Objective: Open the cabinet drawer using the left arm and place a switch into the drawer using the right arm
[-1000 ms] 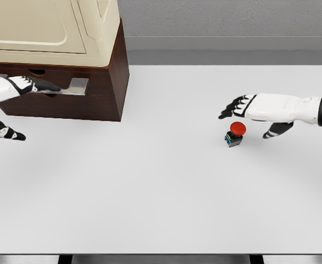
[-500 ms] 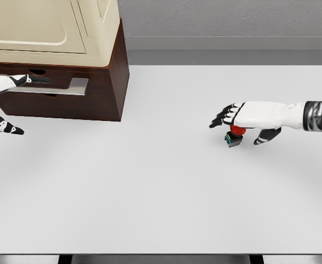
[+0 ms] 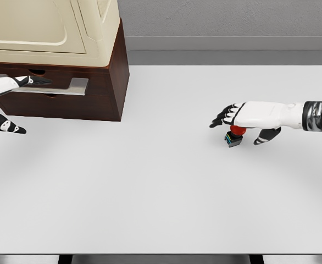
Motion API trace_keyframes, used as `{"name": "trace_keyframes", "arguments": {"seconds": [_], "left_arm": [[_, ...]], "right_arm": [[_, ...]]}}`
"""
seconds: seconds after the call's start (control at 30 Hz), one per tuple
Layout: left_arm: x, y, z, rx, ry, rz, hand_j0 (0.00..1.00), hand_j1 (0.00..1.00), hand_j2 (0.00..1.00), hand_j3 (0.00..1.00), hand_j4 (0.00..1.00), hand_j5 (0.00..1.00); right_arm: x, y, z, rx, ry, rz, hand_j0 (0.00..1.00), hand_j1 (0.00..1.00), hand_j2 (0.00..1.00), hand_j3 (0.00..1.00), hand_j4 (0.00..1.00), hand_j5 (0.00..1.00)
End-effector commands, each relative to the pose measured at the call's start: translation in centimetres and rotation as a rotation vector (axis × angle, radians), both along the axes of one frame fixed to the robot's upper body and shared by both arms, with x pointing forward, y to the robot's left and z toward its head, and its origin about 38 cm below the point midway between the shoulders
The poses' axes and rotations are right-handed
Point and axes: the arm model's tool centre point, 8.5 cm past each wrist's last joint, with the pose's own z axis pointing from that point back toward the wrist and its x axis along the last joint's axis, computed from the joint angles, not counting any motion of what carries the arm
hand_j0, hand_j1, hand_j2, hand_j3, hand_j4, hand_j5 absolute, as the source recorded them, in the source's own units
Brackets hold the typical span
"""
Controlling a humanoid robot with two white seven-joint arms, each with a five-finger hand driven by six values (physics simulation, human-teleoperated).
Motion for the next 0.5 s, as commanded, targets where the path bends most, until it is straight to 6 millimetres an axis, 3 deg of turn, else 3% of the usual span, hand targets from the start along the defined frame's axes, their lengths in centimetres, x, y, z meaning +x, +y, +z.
{"name": "trace_keyframes", "arguments": {"seconds": [0.0,0.47], "left_arm": [[0.1,0.0,-0.2,0.003,0.000,0.003,0.98,0.98,0.98,0.98,0.98,0.98],[1.0,0.6,-1.4,0.019,0.010,0.057,0.98,0.98,0.98,0.98,0.98,0.98]], "right_arm": [[0.1,-0.4,-0.4,0.000,0.014,-0.015,1.00,1.00,1.00,1.00,1.00,1.00],[0.6,0.1,-1.7,-0.023,0.034,-0.017,1.00,1.00,1.00,1.00,1.00,1.00]]}}
